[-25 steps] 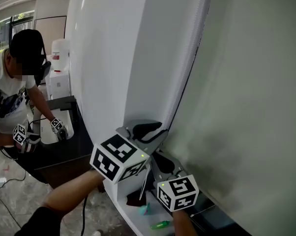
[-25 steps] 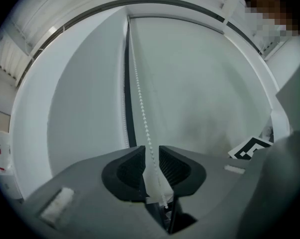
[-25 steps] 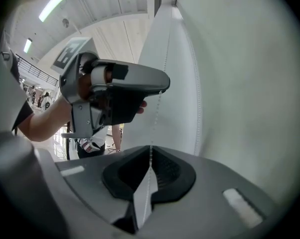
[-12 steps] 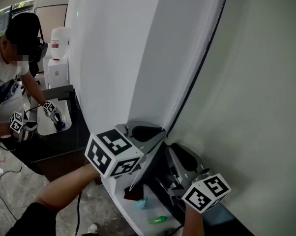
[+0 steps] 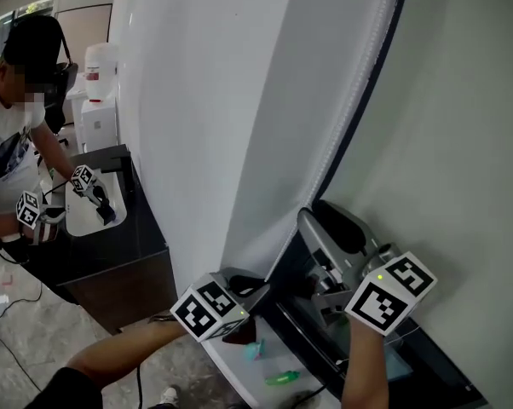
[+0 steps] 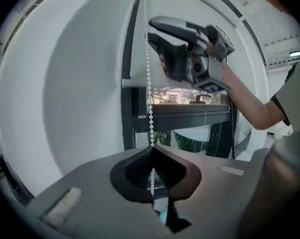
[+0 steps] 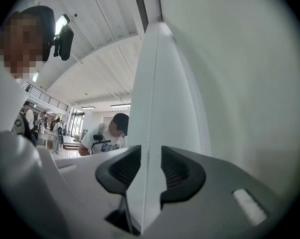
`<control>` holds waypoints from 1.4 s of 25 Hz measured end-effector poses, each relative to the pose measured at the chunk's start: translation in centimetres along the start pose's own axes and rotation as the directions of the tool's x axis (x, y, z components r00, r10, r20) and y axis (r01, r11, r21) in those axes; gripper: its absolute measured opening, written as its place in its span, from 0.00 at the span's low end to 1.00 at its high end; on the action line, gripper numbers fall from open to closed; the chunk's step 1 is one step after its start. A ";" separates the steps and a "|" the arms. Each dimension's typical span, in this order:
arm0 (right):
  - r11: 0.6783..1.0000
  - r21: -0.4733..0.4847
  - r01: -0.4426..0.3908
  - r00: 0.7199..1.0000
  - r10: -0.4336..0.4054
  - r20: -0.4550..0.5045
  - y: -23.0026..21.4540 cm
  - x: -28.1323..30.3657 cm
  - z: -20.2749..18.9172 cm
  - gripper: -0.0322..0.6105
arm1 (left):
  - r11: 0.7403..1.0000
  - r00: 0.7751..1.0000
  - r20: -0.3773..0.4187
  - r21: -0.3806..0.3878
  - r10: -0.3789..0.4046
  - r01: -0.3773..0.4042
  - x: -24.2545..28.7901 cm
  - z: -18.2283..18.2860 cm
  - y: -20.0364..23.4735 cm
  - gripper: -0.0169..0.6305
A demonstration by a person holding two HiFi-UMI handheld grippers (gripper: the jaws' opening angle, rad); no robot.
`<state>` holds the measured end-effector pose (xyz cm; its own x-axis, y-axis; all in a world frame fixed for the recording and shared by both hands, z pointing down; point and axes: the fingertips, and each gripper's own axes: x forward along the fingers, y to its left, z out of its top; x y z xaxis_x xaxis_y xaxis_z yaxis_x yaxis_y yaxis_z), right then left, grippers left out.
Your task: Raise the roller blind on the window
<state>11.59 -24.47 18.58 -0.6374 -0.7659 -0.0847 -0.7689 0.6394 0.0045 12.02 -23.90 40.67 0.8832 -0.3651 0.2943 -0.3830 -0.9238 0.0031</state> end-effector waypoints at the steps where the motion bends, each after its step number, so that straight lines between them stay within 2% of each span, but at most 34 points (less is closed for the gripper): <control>1: 1.000 0.002 -0.010 1.000 0.010 -0.005 0.1 0.6 0.2 0.25 | 1.000 1.000 -0.028 -0.001 -0.002 0.002 0.3 -1.4 -0.2 0.04; 4: 0.999 0.005 -0.032 0.999 0.032 -0.006 0.6 1.8 0.5 0.24 | 0.999 0.995 -0.102 -0.031 -0.014 0.011 1.0 -5.8 -0.5 0.04; 7: 0.999 -0.024 -0.038 0.999 0.039 0.010 1.0 2.0 0.6 0.10 | 0.999 0.992 -0.124 -0.035 -0.010 0.005 0.9 -7.5 -0.6 0.04; 9: 0.998 -0.029 -0.052 0.999 0.052 0.014 1.4 1.6 0.1 0.07 | 0.999 0.992 -0.124 -0.047 -0.015 0.009 0.9 -8.1 -0.9 0.04; 11: 0.999 -0.019 -0.050 0.999 0.050 0.016 1.4 1.4 0.1 0.06 | 0.994 0.991 -0.119 -0.102 -0.056 0.043 0.5 -8.1 -1.4 0.04; 13: 0.999 -0.049 -0.018 1.000 0.019 0.024 1.0 1.4 0.3 0.06 | 0.981 0.990 -0.103 -0.178 -0.092 0.073 -0.4 -7.5 -1.6 0.04; 16: 0.996 -0.085 -0.007 0.999 0.010 0.037 1.4 0.6 0.1 0.06 | 0.972 0.996 0.007 -0.218 -0.089 0.088 -2.2 -4.6 -1.9 0.18; 17: 0.997 -0.081 -0.012 0.999 0.015 0.039 1.7 0.3 -0.2 0.06 | 0.971 0.994 0.063 -0.216 -0.093 0.105 -3.1 -2.9 -2.2 0.18; 19: 0.995 -0.097 0.008 1.000 -0.005 0.027 2.0 -0.1 -1.2 0.06 | 0.969 0.978 0.183 -0.206 -0.099 0.136 -5.2 1.2 -2.1 0.18; 21: 0.992 -0.119 0.036 0.999 -0.037 -0.009 1.9 -0.1 -2.7 0.06 | 0.970 0.954 0.289 -0.197 -0.083 0.144 -7.5 5.6 -1.1 0.18; 23: 0.994 -0.108 0.030 0.998 -0.036 -0.052 1.9 0.2 -5.0 0.06 | 0.975 0.933 0.354 -0.181 -0.057 0.129 -8.9 9.3 0.2 0.18; 28: 0.997 -0.073 0.036 0.992 -0.045 -0.118 2.1 -0.9 -11.3 0.06 | 0.991 0.923 0.384 -0.111 -0.026 0.074 -8.9 13.9 1.4 0.18; 35: 1.000 0.016 0.013 0.982 -0.010 -0.190 3.1 -2.3 -17.2 0.06 | 0.990 0.921 0.372 -0.028 -0.119 0.139 -6.9 16.3 -0.8 0.18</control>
<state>9.79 -21.85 35.97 -0.6277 -0.7712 0.1061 -0.7764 0.6301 -0.0129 10.69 -22.55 23.03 0.9593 -0.2691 -0.0851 -0.2636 -0.9620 0.0710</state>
